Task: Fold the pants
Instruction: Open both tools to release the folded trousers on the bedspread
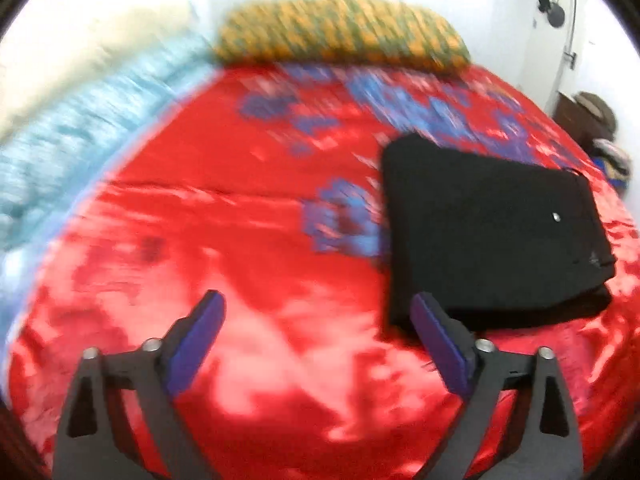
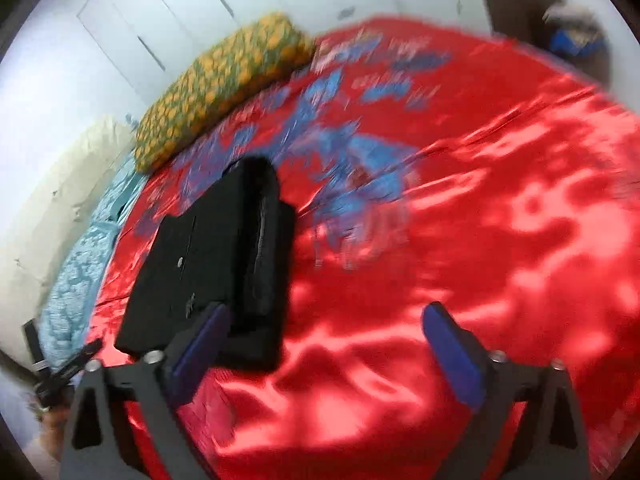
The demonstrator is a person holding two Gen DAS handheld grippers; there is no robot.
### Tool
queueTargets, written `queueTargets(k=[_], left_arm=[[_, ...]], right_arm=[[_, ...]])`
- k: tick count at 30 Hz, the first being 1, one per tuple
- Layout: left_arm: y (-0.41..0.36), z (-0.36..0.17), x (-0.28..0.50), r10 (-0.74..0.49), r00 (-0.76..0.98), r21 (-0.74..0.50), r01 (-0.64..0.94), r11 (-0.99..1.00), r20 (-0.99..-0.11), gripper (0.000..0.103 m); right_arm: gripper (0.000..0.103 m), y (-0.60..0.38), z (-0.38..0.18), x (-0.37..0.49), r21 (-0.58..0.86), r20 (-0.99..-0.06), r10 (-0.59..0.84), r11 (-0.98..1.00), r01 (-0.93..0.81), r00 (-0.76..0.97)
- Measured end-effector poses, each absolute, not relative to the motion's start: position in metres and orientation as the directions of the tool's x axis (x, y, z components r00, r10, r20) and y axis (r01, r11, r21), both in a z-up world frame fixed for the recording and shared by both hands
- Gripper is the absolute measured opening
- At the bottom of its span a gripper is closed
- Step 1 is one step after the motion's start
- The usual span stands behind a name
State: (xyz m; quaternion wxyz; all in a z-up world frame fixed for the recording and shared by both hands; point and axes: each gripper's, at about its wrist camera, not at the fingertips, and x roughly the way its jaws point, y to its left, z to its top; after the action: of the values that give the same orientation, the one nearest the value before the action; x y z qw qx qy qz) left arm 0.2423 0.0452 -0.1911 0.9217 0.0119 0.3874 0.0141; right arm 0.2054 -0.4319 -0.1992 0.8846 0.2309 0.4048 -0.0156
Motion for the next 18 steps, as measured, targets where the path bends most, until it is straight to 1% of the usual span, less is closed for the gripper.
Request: queueTargets(k=[2, 3, 6, 7, 10, 12, 14, 18], left_arm=[[0.037, -0.178, 0.219, 0.093, 0.734, 0.097, -0.038, 0.995, -0.673, 0.099], [0.032, -0.172, 0.216, 0.098, 0.731, 0.111, -0.031, 0.993, -0.675, 0.099], [0.012, -0.144, 0.201, 0.088, 0.715, 0.108, -0.017, 0.994, -0.693, 0.099], [0.007, -0.135, 0.195, 0.093, 0.713, 0.11, -0.022, 0.994, -0.695, 0.099], [-0.004, -0.106, 0.165, 0.089, 0.724, 0.114, -0.015, 0.993, -0.684, 0.1], [-0.004, -0.087, 0.143, 0.058, 0.733, 0.096, 0.01, 0.995, -0.678, 0.1], [-0.005, -0.073, 0.127, 0.016, 0.723, 0.061, 0.035, 0.998, -0.69, 0.1], [0.0, -0.051, 0.097, -0.016, 0.715, 0.012, 0.035, 0.999, -0.699, 0.1]], right_arm=[[0.103, -0.422, -0.185, 0.186, 0.327, -0.722, 0.071, 0.911, 0.25, 0.688], [0.103, -0.413, -0.177, 0.178, 0.282, -0.725, 0.022, 0.921, 0.268, 0.688], [0.103, -0.366, -0.158, 0.159, 0.08, -0.768, -0.13, 0.952, 0.295, 0.627], [0.103, -0.355, -0.154, 0.152, 0.05, -0.773, -0.147, 0.956, 0.29, 0.618], [0.103, -0.316, -0.134, 0.121, 0.061, -0.757, -0.091, 0.976, 0.208, 0.648], [0.103, -0.286, -0.116, 0.1, 0.01, -0.738, -0.09, 0.989, 0.144, 0.669], [0.103, -0.264, -0.1, 0.086, -0.031, -0.723, -0.084, 0.996, 0.089, 0.685], [0.103, -0.239, -0.069, 0.055, -0.07, -0.688, -0.086, 0.996, 0.052, 0.721]])
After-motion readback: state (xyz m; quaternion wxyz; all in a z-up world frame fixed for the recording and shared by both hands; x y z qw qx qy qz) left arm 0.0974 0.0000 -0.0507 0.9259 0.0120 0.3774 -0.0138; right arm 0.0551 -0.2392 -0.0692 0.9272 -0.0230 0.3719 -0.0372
